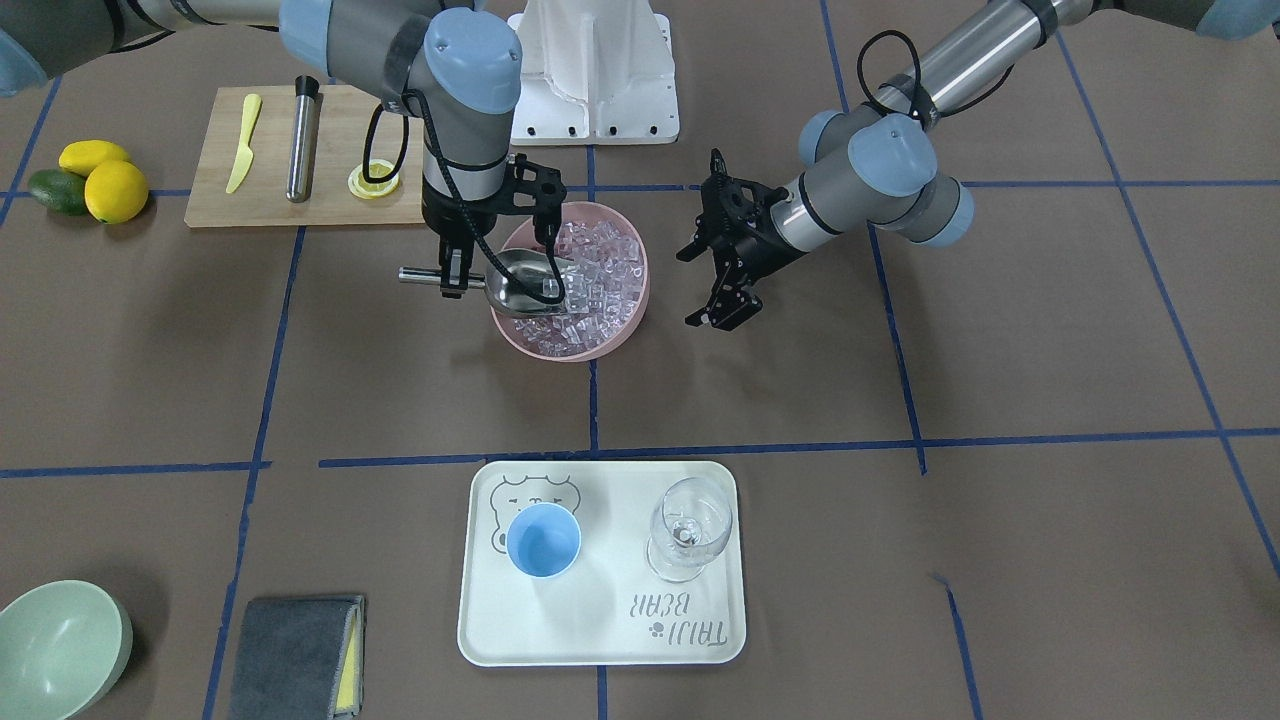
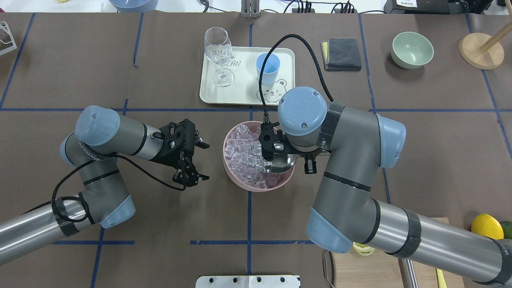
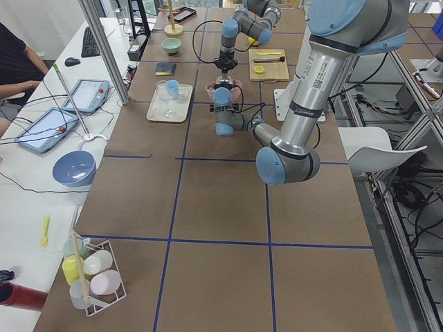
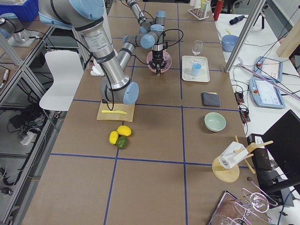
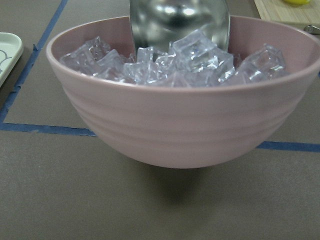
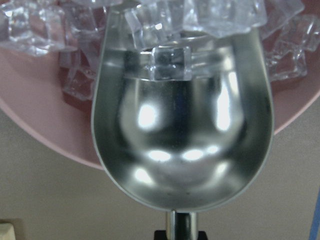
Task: Put ice in cup with scoop
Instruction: 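Drag the scoop through the ice and lift it full of cubes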
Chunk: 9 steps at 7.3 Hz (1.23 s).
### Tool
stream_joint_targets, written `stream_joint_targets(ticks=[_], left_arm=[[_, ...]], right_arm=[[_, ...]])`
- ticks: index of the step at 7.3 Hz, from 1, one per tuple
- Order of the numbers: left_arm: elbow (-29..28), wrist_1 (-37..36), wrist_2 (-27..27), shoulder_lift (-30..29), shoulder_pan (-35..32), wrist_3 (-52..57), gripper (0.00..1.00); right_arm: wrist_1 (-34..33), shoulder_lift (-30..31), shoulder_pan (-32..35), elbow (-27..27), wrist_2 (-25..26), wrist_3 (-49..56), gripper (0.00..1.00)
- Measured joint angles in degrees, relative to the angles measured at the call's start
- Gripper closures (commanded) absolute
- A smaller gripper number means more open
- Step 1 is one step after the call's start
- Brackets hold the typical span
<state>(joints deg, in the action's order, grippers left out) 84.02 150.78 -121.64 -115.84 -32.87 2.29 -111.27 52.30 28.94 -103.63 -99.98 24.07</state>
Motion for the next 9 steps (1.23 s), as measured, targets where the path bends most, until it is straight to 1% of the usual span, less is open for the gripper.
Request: stream_joint_targets(ticks=[4, 9], left_arm=[[0.1, 0.0, 0.0, 0.0, 0.0, 0.0, 0.0], [0.6, 0.0, 0.1, 0.0, -0.1, -0.1, 0.0]], right_arm=[[4.3, 1.7, 1.8, -1.5, -4.2, -0.1, 1.0], [8.3, 2.7, 3.8, -2.0, -10.1, -0.5, 1.0]])
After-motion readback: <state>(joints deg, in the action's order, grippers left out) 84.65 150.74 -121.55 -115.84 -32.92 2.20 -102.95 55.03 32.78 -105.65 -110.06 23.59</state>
